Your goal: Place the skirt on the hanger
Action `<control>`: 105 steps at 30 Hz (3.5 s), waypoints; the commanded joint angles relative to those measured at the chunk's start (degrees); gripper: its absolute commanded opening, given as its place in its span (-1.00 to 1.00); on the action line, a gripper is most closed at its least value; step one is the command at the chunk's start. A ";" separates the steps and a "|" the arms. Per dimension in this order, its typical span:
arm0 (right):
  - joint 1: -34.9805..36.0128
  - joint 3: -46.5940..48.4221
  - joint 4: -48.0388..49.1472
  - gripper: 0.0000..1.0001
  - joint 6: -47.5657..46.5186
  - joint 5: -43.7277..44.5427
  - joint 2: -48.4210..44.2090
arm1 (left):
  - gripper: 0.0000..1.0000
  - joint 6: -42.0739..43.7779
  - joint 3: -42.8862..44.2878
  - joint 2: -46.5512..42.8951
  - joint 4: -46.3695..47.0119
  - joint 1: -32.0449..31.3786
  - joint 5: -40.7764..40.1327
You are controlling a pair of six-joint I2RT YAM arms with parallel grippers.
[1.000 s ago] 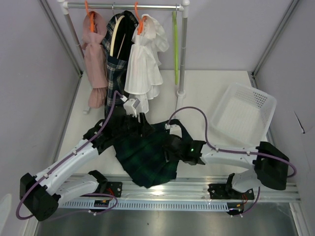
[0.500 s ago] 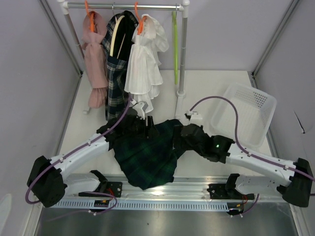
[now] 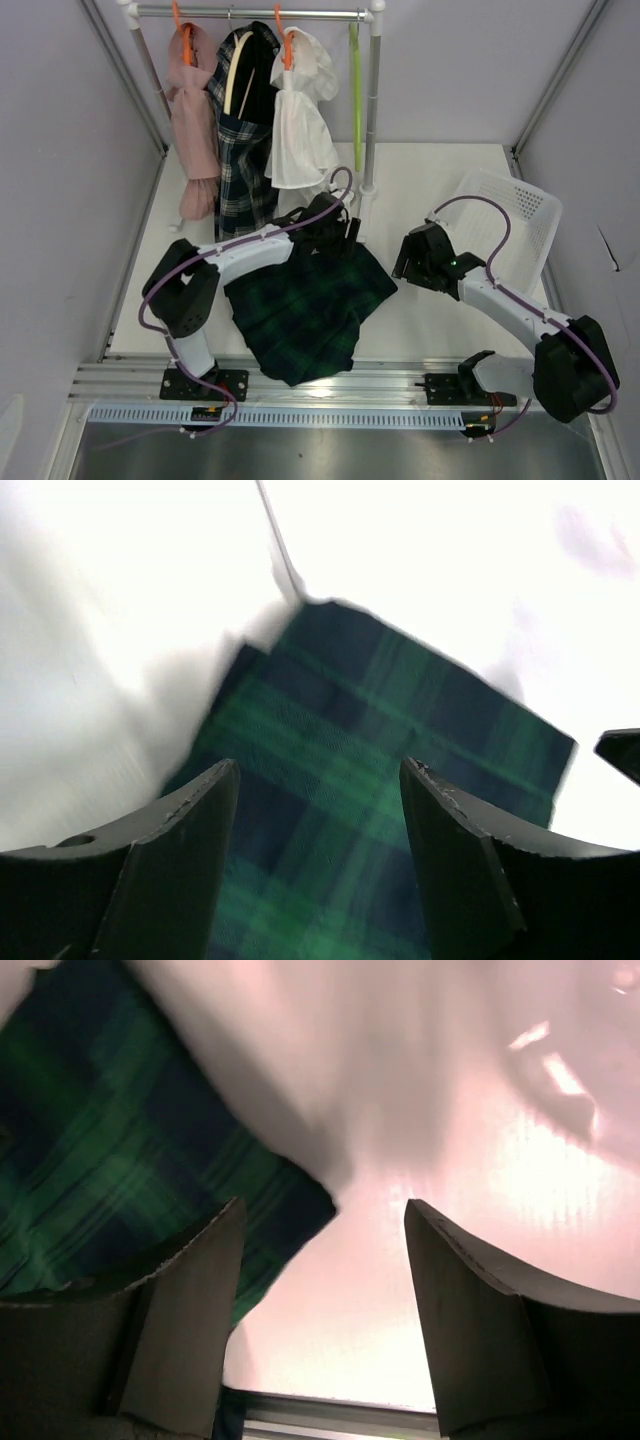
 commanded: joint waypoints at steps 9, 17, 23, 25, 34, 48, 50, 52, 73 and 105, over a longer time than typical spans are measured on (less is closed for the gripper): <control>-12.35 -4.39 1.32 0.35 -5.75 -5.97 -3.15 | 0.47 14.42 13.35 11.71 -3.44 -0.15 3.51; -17.28 -7.30 -2.10 0.35 -7.69 -7.72 -9.84 | 0.47 16.62 17.13 16.72 -5.99 0.37 11.06; -18.96 -7.92 -2.55 0.35 -7.87 -9.39 -12.66 | 0.34 17.06 17.57 18.57 -6.96 0.46 13.54; -18.87 -7.83 -2.55 0.35 -7.60 -9.83 -12.83 | 0.09 17.06 17.31 18.92 -6.96 0.46 13.80; -17.03 -5.98 -2.98 0.32 -6.81 -10.54 -13.53 | -1.00 15.75 15.90 13.14 -7.23 0.46 13.45; -11.67 -3.61 0.43 0.41 -6.11 -10.88 -9.24 | -1.00 5.56 -2.97 -13.91 -5.29 -2.35 8.46; -10.27 -2.47 0.97 0.46 -6.28 -10.98 -8.09 | -1.00 2.66 -8.50 -17.36 -5.99 -3.66 6.86; -9.03 -1.42 1.41 0.49 -6.81 -10.46 -5.90 | -1.00 -0.67 -15.51 -22.89 -5.91 -5.41 5.89; 6.26 11.51 6.94 0.59 -9.53 -9.48 15.20 | -1.00 -21.26 -40.70 -39.61 -4.94 -20.46 1.85; 7.41 25.30 -8.78 -1.00 -3.38 13.44 -10.71 | -1.00 -1.14 2.36 -44.11 -27.17 -5.45 -5.62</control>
